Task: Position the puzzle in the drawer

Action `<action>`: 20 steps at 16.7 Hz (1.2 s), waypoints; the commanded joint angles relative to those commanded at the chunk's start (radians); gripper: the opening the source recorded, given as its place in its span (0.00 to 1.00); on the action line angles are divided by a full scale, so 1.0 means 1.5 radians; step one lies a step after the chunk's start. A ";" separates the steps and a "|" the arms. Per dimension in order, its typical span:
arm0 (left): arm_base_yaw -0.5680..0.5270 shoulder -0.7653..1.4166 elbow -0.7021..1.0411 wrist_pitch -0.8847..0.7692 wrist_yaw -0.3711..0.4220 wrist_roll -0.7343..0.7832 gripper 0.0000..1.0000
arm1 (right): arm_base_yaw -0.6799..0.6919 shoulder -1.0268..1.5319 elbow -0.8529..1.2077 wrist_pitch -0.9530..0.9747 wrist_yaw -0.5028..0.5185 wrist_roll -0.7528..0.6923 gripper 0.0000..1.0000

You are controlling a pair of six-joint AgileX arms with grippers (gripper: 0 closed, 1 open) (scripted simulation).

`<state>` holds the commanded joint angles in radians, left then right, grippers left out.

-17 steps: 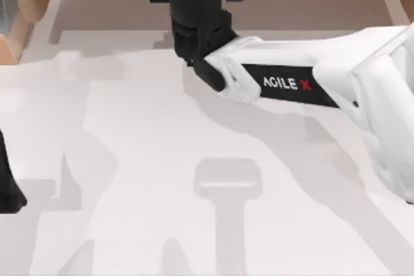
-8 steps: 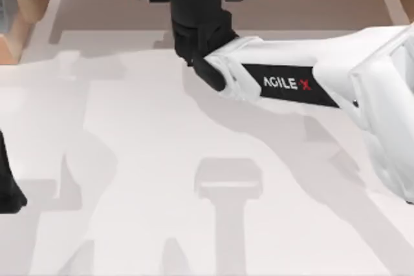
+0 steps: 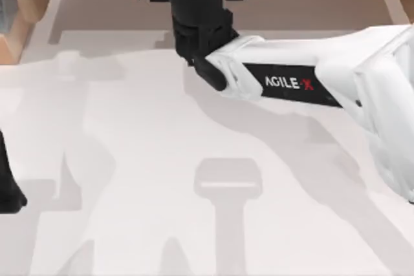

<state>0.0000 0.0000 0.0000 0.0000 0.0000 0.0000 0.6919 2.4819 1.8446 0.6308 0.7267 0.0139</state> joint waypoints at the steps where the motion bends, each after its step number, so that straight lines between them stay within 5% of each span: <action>1: 0.000 0.000 0.000 0.000 0.000 0.000 1.00 | 0.002 -0.011 -0.011 -0.001 0.003 0.000 0.00; 12: 0.000 0.000 0.000 0.000 0.000 0.000 1.00 | 0.008 -0.059 -0.034 -0.033 -0.002 -0.001 0.00; 20: 0.000 0.000 0.000 0.000 0.000 0.000 1.00 | -0.043 -0.148 0.060 -0.360 -0.124 -0.045 0.00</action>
<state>0.0000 0.0000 0.0000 0.0000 0.0000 0.0000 0.6271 2.2605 1.9340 0.0901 0.5402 -0.0539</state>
